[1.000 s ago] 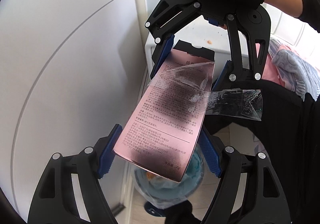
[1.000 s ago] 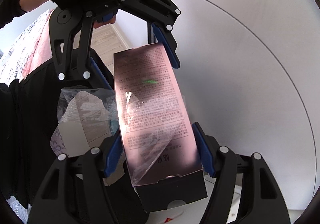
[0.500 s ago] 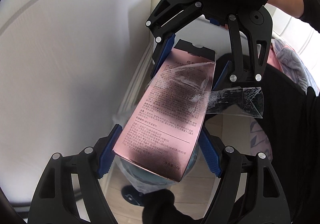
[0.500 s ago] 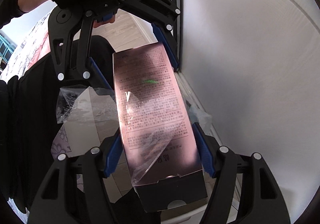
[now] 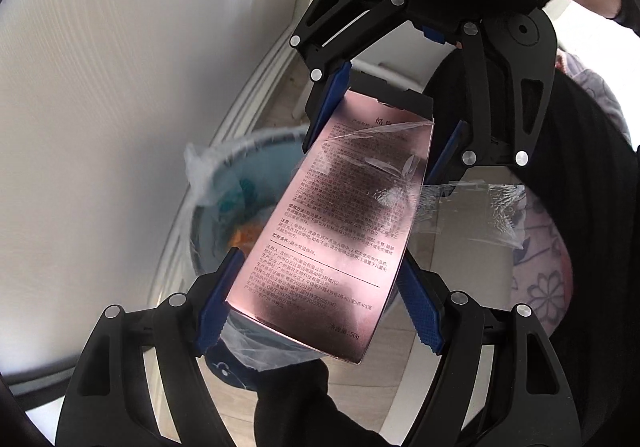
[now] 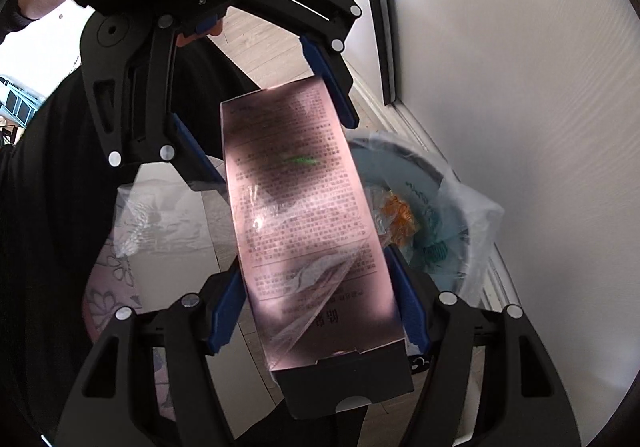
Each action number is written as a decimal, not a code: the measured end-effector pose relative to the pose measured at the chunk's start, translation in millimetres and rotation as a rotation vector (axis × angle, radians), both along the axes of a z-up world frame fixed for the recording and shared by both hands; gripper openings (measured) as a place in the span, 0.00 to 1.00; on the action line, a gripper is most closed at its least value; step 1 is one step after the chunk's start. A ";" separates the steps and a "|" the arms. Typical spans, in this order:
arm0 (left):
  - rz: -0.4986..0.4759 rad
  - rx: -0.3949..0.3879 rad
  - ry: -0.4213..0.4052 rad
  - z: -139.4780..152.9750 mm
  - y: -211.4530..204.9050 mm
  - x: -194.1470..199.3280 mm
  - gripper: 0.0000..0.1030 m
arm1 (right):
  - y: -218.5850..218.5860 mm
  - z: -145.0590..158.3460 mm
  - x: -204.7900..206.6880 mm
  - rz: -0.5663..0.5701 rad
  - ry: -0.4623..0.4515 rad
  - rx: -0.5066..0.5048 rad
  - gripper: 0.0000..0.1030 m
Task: Collect trash
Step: 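Lift the pink box with both grippers and carry it over the bin, then open both grippers to drop the pink box into the bin, then move both tools back to the table toward the orange peel and red item, then close the left gripper on the orange peel while the right tool approaches the red item, then close the right gripper on the small red wrapped item, then carry the orange peel in the left gripper while the right carries the red item over the bin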
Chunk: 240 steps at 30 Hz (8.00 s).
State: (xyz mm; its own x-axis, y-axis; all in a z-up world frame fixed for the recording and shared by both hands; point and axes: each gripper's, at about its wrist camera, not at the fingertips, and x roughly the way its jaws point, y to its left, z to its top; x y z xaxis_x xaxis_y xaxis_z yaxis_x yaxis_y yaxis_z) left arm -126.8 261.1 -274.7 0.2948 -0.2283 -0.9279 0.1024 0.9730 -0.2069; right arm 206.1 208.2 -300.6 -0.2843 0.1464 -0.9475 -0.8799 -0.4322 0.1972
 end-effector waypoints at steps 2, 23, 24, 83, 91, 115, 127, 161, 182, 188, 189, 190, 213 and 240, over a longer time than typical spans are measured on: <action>-0.004 -0.004 0.018 -12.6 1.5 0.0 0.71 | 2.1 -10.4 5.5 -0.003 0.004 -0.009 0.62; -0.049 -0.001 0.101 -100.3 4.0 9.8 0.71 | 10.3 -116.0 -31.2 -0.039 -0.016 -0.074 0.62; -0.047 -0.006 0.097 -98.8 4.7 9.3 0.71 | 8.4 -116.0 -33.8 -0.037 -0.032 -0.064 0.62; 0.122 0.092 -0.418 155.2 -77.8 112.3 0.94 | -211.8 182.3 54.4 -1.008 -0.208 0.595 0.93; 0.079 0.094 -0.449 167.8 -102.8 161.3 0.94 | -265.8 202.6 80.2 -1.180 -0.243 0.631 0.93; -0.084 0.081 -0.438 175.8 -156.0 333.8 0.94 | -406.2 204.6 168.6 -1.463 -0.286 0.640 0.93; -0.141 0.077 -0.400 150.7 -180.0 429.6 0.94 | -447.2 204.7 231.8 -1.548 -0.324 0.619 0.93; -0.127 -0.002 -0.302 98.1 -166.4 515.6 0.46 | -464.3 188.4 300.2 -1.579 -0.330 0.571 0.93; -0.161 0.034 -0.354 96.1 -169.5 507.2 0.19 | -448.7 165.1 337.4 -1.640 -0.317 0.471 0.68; -0.159 0.021 -0.355 98.3 -166.5 502.5 0.19 | -448.6 164.1 336.4 -1.632 -0.326 0.470 0.45; -0.158 0.019 -0.355 98.3 -166.1 502.2 0.19 | -448.3 164.2 336.3 -1.631 -0.326 0.470 0.44; -0.157 0.016 -0.354 97.8 -163.9 502.7 0.19 | -448.6 164.0 336.1 -1.632 -0.325 0.470 0.44; -0.155 0.001 -0.357 101.4 -151.4 506.1 0.18 | -441.4 164.3 334.2 -1.615 -0.350 0.485 0.22; 0.038 0.100 -0.420 170.1 -67.4 362.1 0.18 | -309.6 239.3 217.7 -1.353 -0.263 0.599 0.22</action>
State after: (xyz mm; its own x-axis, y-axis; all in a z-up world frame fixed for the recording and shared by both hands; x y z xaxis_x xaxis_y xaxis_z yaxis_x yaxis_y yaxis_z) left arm 235.3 193.6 -104.5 0.6578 -0.1251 -0.7427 0.1215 0.9908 -0.0593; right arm 423.7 -101.4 -61.3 0.5430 0.5259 -0.6546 -0.6509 0.7561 0.0676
